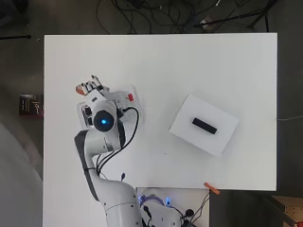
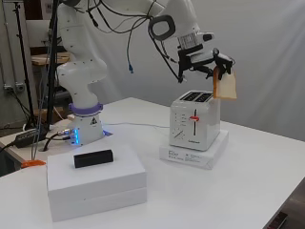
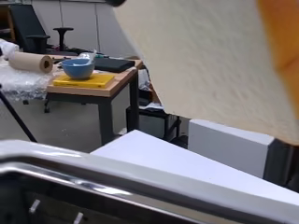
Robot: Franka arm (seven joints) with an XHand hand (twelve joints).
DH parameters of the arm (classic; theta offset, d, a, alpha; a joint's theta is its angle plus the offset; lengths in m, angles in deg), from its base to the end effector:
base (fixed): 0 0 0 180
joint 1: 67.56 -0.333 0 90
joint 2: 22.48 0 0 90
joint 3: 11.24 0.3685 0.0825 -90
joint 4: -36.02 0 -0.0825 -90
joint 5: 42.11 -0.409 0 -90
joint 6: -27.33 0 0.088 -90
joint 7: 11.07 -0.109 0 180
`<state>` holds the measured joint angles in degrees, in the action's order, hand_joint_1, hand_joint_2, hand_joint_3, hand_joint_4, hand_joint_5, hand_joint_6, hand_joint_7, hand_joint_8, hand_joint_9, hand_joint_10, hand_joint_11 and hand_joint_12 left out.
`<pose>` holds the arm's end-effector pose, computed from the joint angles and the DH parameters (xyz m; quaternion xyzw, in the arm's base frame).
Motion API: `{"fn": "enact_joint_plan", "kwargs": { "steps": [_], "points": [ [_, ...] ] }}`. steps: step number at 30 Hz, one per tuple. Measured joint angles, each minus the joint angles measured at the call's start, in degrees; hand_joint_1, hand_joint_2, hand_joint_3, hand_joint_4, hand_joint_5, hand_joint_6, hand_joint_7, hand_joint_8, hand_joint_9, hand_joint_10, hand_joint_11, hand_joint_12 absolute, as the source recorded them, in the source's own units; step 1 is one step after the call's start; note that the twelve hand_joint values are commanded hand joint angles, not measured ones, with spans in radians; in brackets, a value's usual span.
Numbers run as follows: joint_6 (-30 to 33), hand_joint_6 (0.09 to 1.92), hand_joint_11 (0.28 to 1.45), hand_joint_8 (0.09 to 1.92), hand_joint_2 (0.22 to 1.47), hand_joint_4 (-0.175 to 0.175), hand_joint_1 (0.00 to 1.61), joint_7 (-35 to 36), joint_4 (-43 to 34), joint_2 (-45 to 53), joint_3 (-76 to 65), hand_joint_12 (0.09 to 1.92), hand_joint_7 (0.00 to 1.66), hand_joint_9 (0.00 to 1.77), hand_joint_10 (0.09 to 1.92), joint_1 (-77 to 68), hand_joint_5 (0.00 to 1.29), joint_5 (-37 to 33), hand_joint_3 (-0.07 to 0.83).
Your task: Teleoperate dual arm-hand system to toast a bread
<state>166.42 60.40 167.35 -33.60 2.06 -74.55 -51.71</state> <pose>0.4897 0.1874 0.4985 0.7227 0.6705 0.1645 0.0321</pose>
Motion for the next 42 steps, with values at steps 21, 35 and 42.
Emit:
{"fn": "enact_joint_plan", "kwargs": {
  "steps": [21, 35, 42],
  "points": [
    [-19.8, 1.19, 0.62, 1.18, 1.2, -0.173, 1.22, 18.4, -7.0, -1.4, -6.8, 0.94, 1.0, 1.29, 0.75, -0.6, 0.69, -13.9, 0.0],
    [-25.0, 1.41, 0.74, 1.07, 1.21, -0.127, 1.2, 24.7, -8.3, 1.4, -6.5, 0.16, 0.98, 1.31, 0.09, -0.8, 0.64, -7.0, 0.0],
    [-26.0, 1.45, 0.75, 1.12, 1.23, -0.106, 1.18, 25.6, -8.3, 0.7, -6.7, 0.09, 0.94, 1.28, 0.09, -0.8, 0.63, -6.8, -0.001]
  ]
}}
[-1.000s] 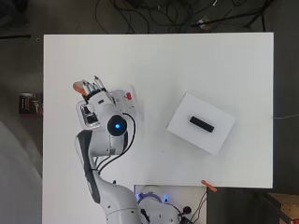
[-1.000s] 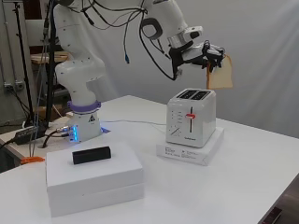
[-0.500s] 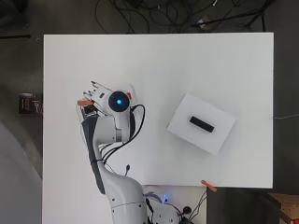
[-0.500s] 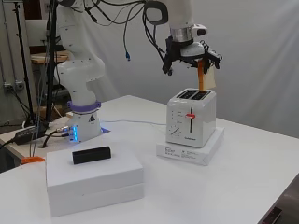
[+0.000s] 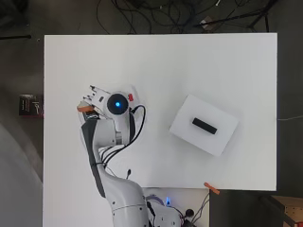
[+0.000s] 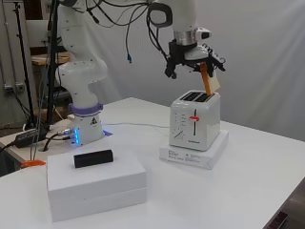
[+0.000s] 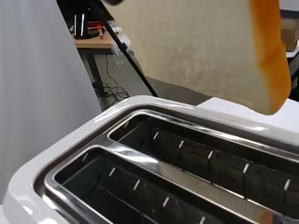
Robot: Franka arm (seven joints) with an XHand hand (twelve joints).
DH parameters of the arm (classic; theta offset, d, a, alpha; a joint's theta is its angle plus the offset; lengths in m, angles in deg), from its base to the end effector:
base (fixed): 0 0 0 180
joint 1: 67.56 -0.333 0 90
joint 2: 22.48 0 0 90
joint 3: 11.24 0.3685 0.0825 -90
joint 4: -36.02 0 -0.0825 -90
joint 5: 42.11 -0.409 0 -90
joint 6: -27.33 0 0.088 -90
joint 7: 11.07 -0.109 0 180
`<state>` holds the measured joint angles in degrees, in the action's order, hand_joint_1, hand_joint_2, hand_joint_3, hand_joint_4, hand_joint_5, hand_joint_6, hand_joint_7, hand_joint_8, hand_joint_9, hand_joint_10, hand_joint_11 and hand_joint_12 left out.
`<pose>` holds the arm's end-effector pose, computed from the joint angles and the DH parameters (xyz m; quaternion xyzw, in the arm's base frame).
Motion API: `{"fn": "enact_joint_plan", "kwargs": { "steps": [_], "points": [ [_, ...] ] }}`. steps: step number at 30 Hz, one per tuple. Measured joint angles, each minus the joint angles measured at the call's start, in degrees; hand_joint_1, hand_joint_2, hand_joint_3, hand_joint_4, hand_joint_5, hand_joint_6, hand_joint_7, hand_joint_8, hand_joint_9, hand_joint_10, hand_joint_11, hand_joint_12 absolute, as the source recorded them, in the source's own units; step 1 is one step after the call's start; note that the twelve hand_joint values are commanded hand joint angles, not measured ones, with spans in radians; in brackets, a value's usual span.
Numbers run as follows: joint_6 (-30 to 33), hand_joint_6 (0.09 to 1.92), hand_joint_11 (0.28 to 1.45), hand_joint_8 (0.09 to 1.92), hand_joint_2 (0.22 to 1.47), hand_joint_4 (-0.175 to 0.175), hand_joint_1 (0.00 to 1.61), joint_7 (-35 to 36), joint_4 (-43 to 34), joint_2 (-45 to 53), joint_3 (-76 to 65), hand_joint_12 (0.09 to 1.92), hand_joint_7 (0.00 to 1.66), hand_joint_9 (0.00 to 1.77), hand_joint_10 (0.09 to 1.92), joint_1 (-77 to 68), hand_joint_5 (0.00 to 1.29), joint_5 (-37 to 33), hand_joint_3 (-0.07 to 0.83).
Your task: Teleoperate dual arm-hand system to toast a bread
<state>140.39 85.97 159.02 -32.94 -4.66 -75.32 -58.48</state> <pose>0.4925 0.1481 0.5230 -0.6050 -0.7870 -0.0833 0.0877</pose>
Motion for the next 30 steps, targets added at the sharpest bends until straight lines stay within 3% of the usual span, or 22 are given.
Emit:
{"fn": "enact_joint_plan", "kwargs": {
  "steps": [7, 12, 19, 28, 29, 30],
  "points": [
    [3.0, 1.36, 0.85, 1.11, 1.21, -0.143, 1.2, 2.0, 3.6, -1.9, -1.6, 0.09, 0.98, 1.36, 0.09, 0.2, 0.65, 0.5, -0.001],
    [1.2, 1.3, 0.88, 1.12, 1.2, -0.173, 1.22, 4.3, 3.3, -2.3, -2.1, 0.09, 0.99, 1.39, 0.09, 0.2, 0.66, 0.2, -0.001],
    [-3.2, 1.28, 0.88, 1.15, 1.2, -0.175, 1.22, 3.4, 2.0, -2.0, -2.2, 0.1, 0.99, 1.41, 0.09, 0.1, 0.66, 0.4, 0.0],
    [-3.6, 1.31, 0.84, 1.1, 1.2, -0.175, 1.22, 1.4, 0.1, 1.9, -1.4, 0.09, 1.0, 1.37, 0.09, 0.0, 0.66, 1.5, 0.0],
    [-3.7, 1.37, 0.82, 0.85, 1.23, -0.049, 1.08, 1.4, 0.0, 1.9, -1.4, 0.09, 1.02, 1.35, 0.09, 0.0, 0.66, 1.4, 0.001],
    [-3.7, 0.99, 0.69, 0.52, 1.15, -0.021, 0.75, 1.3, -0.1, 1.9, -1.4, 0.09, 0.79, 1.05, 0.09, 0.0, 0.45, 1.5, -0.016]
  ]
}}
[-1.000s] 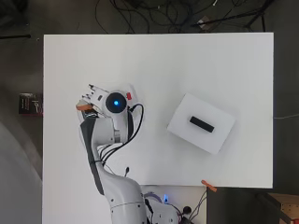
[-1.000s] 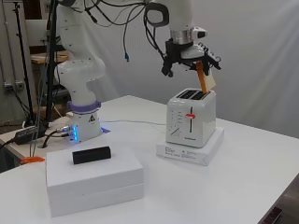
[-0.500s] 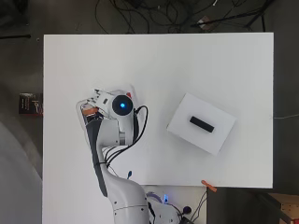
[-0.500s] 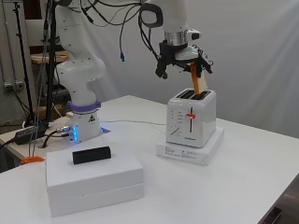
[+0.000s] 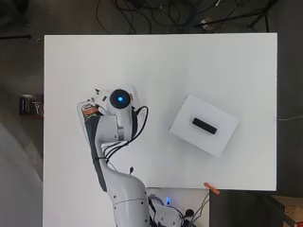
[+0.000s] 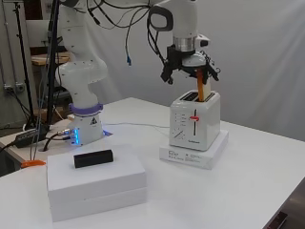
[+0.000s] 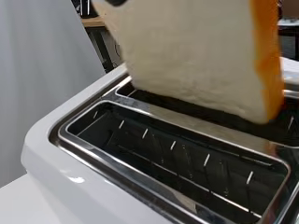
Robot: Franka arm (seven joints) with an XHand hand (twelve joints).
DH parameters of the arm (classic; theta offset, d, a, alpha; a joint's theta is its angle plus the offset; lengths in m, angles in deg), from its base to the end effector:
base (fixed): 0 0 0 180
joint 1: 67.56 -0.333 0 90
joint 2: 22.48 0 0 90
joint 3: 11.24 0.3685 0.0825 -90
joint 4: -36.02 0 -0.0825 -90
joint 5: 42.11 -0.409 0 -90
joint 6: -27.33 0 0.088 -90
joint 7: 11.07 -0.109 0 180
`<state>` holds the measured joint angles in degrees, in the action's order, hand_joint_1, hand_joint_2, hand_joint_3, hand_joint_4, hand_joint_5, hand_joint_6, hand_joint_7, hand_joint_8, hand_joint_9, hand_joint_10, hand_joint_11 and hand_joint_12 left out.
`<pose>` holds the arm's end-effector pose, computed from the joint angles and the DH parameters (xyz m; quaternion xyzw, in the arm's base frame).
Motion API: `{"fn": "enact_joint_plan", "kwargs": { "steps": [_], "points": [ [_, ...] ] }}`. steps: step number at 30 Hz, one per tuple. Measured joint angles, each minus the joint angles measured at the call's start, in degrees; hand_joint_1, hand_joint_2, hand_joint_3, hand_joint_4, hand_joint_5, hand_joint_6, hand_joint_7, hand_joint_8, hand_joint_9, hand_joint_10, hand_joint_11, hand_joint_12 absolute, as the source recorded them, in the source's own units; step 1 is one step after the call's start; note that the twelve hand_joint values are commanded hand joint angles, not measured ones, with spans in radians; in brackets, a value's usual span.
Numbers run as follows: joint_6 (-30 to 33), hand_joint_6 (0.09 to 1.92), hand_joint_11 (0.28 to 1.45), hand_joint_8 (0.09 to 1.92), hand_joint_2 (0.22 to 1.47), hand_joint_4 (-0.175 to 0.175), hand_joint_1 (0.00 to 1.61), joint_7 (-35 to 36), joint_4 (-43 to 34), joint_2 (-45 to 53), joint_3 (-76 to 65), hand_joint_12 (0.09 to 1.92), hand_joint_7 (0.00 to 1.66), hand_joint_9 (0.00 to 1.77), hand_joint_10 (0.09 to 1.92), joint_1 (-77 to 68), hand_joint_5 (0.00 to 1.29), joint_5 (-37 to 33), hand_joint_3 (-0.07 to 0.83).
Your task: Teleoperate dual arm-hand system to toast a bread
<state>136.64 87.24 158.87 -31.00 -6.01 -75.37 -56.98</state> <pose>0.4950 0.1359 0.5017 -0.5994 -0.7912 -0.0450 0.1128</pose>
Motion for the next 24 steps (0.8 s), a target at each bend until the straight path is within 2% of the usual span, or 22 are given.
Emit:
{"fn": "enact_joint_plan", "kwargs": {
  "steps": [1, 2, 3, 4, 7, 9, 15, 17, 19, 24],
  "points": [
    [0.0, 0.58, 0.56, 0.28, 1.02, -0.026, 0.48, -0.2, -0.4, 0.2, 0.1, 0.09, 0.51, 0.72, 0.09, 0.0, 0.26, 0.1, -0.024],
    [-0.3, 0.31, 0.48, 0.14, 0.94, -0.035, 0.28, -0.4, -0.9, 0.8, 0.0, 0.09, 0.31, 0.48, 0.09, 0.0, 0.13, 0.0, -0.023],
    [-1.0, 0.15, 0.43, 0.09, 0.89, -0.04, 0.17, -0.8, -1.8, 1.8, -0.1, 0.09, 0.2, 0.35, 0.09, 0.1, 0.07, -0.3, -0.02],
    [-2.0, 0.09, 0.41, 0.09, 0.87, -0.04, 0.11, -1.7, -2.9, 3.1, -0.2, 0.09, 0.15, 0.29, 0.09, 0.1, 0.05, -0.6, -0.016],
    [-4.5, 0.09, 0.4, 0.09, 0.85, -0.032, 0.04, -6.3, -6.5, 7.3, -0.6, 0.09, 0.17, 0.27, 0.09, 0.2, 0.07, -0.5, -0.005],
    [-4.0, 0.09, 0.41, 0.09, 0.85, -0.027, 0.01, -10.1, -7.0, 8.3, -0.7, 0.09, 0.19, 0.3, 0.09, 0.3, 0.08, -0.3, -0.003],
    [0.4, 0.09, 0.44, 0.09, 0.9, -0.031, 0.0, -30.6, -2.9, 4.7, -1.0, 0.09, 0.34, 0.48, 0.09, 0.6, 0.12, 3.3, 0.006],
    [0.2, 0.09, 0.44, 0.09, 0.91, -0.034, 0.0, -32.7, -3.8, 5.0, -1.8, 0.09, 0.35, 0.5, 0.09, 0.8, 0.12, 4.4, 0.005],
    [-0.2, 0.09, 0.42, 0.09, 0.92, -0.037, 0.0, -32.8, -4.8, 5.7, -2.3, 0.09, 0.3, 0.45, 0.09, 0.7, 0.11, 4.8, 0.006],
    [-0.8, 0.09, 0.39, 0.09, 0.97, -0.091, 0.04, -34.9, -5.6, 8.4, -5.4, 0.09, 0.28, 0.42, 0.09, -1.0, 0.12, 6.0, 0.017]
  ]
}}
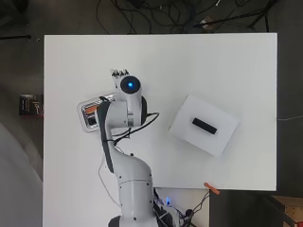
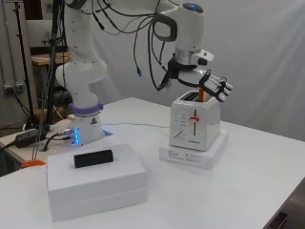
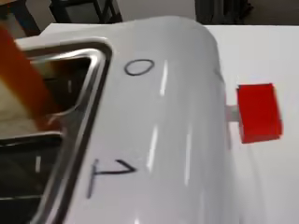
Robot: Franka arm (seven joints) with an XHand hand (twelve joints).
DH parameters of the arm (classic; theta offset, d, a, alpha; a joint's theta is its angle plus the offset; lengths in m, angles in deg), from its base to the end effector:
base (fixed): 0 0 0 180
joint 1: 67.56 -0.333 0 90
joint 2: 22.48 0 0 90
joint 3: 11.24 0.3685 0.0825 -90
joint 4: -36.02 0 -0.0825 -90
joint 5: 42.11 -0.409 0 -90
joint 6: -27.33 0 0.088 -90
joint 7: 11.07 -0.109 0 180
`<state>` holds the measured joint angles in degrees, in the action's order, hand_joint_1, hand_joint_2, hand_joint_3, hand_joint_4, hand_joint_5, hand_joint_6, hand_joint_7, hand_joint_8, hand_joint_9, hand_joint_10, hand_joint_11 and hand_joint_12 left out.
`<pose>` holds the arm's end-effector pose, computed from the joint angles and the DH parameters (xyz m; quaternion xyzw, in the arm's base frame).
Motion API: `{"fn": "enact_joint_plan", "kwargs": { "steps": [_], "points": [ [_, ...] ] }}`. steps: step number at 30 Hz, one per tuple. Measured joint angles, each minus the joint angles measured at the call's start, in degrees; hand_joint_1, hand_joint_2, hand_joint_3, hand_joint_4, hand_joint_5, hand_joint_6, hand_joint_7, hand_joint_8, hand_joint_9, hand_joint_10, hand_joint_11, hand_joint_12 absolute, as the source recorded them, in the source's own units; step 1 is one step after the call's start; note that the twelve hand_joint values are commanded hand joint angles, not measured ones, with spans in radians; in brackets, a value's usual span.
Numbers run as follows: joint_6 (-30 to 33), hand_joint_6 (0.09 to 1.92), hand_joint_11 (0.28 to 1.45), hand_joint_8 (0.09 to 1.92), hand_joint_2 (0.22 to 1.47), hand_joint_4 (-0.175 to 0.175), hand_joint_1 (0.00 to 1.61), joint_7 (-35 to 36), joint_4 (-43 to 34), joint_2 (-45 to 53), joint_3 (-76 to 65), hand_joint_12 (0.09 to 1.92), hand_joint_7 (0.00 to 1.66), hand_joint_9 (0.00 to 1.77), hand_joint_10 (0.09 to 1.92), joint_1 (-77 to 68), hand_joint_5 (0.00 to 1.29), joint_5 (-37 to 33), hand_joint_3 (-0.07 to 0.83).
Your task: Teleoperate dual arm-hand system to toast a bread
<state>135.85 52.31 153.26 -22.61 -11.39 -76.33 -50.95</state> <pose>0.5465 0.0946 0.4686 -0.8219 -0.5602 0.0336 0.0974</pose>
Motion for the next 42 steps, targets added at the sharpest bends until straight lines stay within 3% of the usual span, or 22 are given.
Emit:
{"fn": "enact_joint_plan", "kwargs": {
  "steps": [6, 8, 9, 10, 11, 12, 15, 19, 24, 27, 30, 31, 33, 34, 35, 37, 42],
  "points": [
    [-0.9, 0.09, 0.49, 0.09, 0.99, -0.118, 0.07, -0.6, -3.0, 7.2, -5.0, 0.09, 0.4, 0.62, 0.09, 2.2, 0.16, -1.9, 0.001],
    [-1.1, 0.09, 0.64, 0.09, 0.99, -0.137, 0.07, -0.9, -4.1, 9.0, -5.9, 0.09, 0.51, 0.88, 0.09, 2.6, 0.16, -1.6, 0.0],
    [-1.4, 0.09, 0.68, 0.1, 1.0, -0.153, 0.1, -0.7, -4.6, 9.7, -6.3, 0.59, 0.78, 1.07, 0.39, 2.8, 0.19, -1.8, -0.005],
    [-1.6, 0.09, 0.75, 0.55, 1.02, -0.164, 0.12, -0.1, -4.9, 10.1, -6.7, 1.14, 0.96, 1.2, 0.9, 2.9, 0.21, -2.2, -0.004],
    [-1.7, 0.09, 0.83, 1.0, 1.03, -0.17, 0.12, 0.9, -4.9, 10.2, -7.0, 1.51, 1.04, 1.27, 1.31, 3.1, 0.24, -3.0, -0.002],
    [-1.8, 0.09, 0.87, 1.3, 1.04, -0.173, 0.12, 2.1, -4.4, 10.3, -7.4, 1.71, 1.07, 1.31, 1.57, 3.3, 0.25, -3.7, -0.001],
    [-1.2, 0.09, 0.92, 1.66, 1.04, -0.175, 0.12, 3.7, -3.2, 10.7, -8.0, 1.9, 1.04, 1.32, 1.86, 3.6, 0.23, -4.0, 0.0],
    [1.8, 0.09, 0.94, 1.9, 1.03, -0.175, 0.13, 4.6, 0.5, 10.5, -8.5, 1.92, 0.96, 1.28, 1.92, 4.0, 0.19, -4.1, -0.001],
    [4.0, 0.09, 0.9, 1.92, 1.02, -0.174, 0.16, 6.3, 2.5, 10.4, -8.8, 1.92, 0.92, 1.24, 1.92, 4.3, 0.19, -4.7, -0.001],
    [3.8, 0.09, 0.7, 1.92, 1.01, -0.154, 0.12, 8.6, 2.9, 11.1, -8.8, 1.79, 0.78, 1.05, 1.92, 4.5, 0.19, -5.5, -0.001],
    [3.5, 0.09, 0.61, 1.9, 1.02, -0.136, 0.11, 7.6, 2.3, 12.9, -8.8, 1.63, 0.67, 0.94, 1.87, 4.7, 0.19, -5.4, 0.001],
    [3.6, 0.09, 0.57, 1.73, 1.03, -0.127, 0.11, 6.7, 2.3, 13.4, -8.8, 1.37, 0.62, 0.85, 1.72, 4.8, 0.2, -5.5, 0.0],
    [4.0, 0.09, 0.52, 0.8, 1.02, -0.091, 0.09, 5.4, 2.4, 14.5, -8.8, 0.56, 0.54, 0.68, 0.8, 5.0, 0.19, -5.6, 0.0],
    [4.2, 0.09, 0.5, 0.44, 1.01, -0.073, 0.1, 5.3, 2.3, 15.4, -8.9, 0.3, 0.5, 0.61, 0.45, 5.1, 0.17, -5.7, 0.0],
    [4.2, 0.09, 0.49, 0.23, 1.01, -0.059, 0.1, 5.4, 2.3, 16.4, -8.9, 0.15, 0.46, 0.57, 0.24, 5.3, 0.16, -5.7, 0.0],
    [3.5, 0.09, 0.47, 0.09, 1.01, -0.043, 0.12, 4.9, 1.9, 18.3, -8.9, 0.09, 0.41, 0.51, 0.09, 5.6, 0.13, -5.7, 0.002],
    [1.6, 0.09, 0.45, 0.09, 1.03, -0.018, 0.13, 3.4, 1.2, 20.9, -9.0, 0.09, 0.35, 0.47, 0.09, 6.2, 0.1, -6.3, 0.009]
  ]
}}
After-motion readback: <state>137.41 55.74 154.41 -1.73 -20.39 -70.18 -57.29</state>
